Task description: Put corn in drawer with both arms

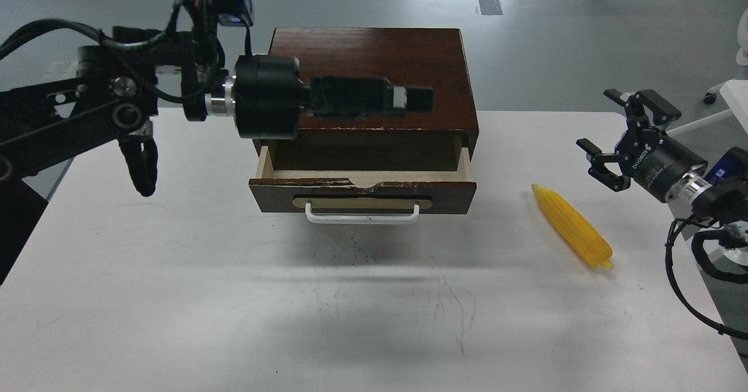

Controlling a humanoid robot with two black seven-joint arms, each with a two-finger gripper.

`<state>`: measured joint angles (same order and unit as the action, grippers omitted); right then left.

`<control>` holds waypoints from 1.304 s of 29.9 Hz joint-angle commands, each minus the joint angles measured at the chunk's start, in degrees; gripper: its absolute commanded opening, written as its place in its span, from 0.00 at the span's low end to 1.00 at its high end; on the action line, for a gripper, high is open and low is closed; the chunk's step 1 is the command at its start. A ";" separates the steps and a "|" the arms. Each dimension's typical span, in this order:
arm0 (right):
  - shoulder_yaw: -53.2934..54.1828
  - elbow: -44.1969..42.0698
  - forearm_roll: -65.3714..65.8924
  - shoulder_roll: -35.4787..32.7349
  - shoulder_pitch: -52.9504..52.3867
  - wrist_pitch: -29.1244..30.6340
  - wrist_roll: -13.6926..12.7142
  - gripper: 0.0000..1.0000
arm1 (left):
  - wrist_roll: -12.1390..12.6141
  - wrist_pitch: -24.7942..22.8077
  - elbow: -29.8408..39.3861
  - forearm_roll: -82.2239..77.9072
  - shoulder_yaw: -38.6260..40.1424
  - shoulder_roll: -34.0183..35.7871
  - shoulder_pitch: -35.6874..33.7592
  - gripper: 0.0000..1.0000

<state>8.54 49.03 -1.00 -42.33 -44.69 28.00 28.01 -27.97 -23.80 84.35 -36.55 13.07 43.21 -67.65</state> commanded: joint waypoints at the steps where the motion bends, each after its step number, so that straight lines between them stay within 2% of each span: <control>1: -0.10 0.10 3.01 -0.20 -0.31 0.00 -0.01 0.99 | -0.03 2.88 -2.43 13.76 0.11 2.66 5.59 0.99; 4: 0.07 0.80 10.30 -2.13 -0.75 0.00 -0.01 0.99 | -0.03 2.53 -6.56 20.28 3.09 3.37 13.67 0.99; 7: -0.10 2.29 17.68 -4.42 -2.15 0.00 -0.01 0.99 | -0.03 1.48 -11.30 22.13 10.73 2.67 22.01 0.99; 11: -0.10 3.79 33.04 -7.84 -4.08 0.00 -0.01 0.99 | -0.03 -3.61 -16.05 22.92 21.01 0.82 33.52 0.99; 13: -0.10 4.05 38.93 -8.73 -5.31 0.00 -0.01 0.99 | -0.03 -4.20 -16.76 23.01 23.56 0.73 36.34 0.99; 15: -0.19 4.23 42.82 -9.08 -5.76 0.00 -0.01 0.99 | -0.03 -4.20 -16.85 23.19 24.89 0.73 37.76 0.99; 21: -0.63 4.41 66.19 -9.70 -6.64 -0.14 -0.01 0.99 | -0.03 -4.20 -16.94 23.19 26.39 0.73 39.61 0.99; 25: -3.34 3.88 79.37 -9.26 -6.99 -6.37 -0.01 0.99 | -0.03 -4.20 -16.85 23.19 26.48 0.47 39.61 0.99; 39: -13.90 0.36 81.60 -2.32 -8.92 -12.36 -0.01 0.96 | -0.03 -4.20 -16.59 23.10 26.74 0.12 39.61 0.99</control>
<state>-4.18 49.46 80.59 -45.88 -53.53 16.11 28.00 -28.00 -28.01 67.68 -13.44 39.66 43.36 -28.03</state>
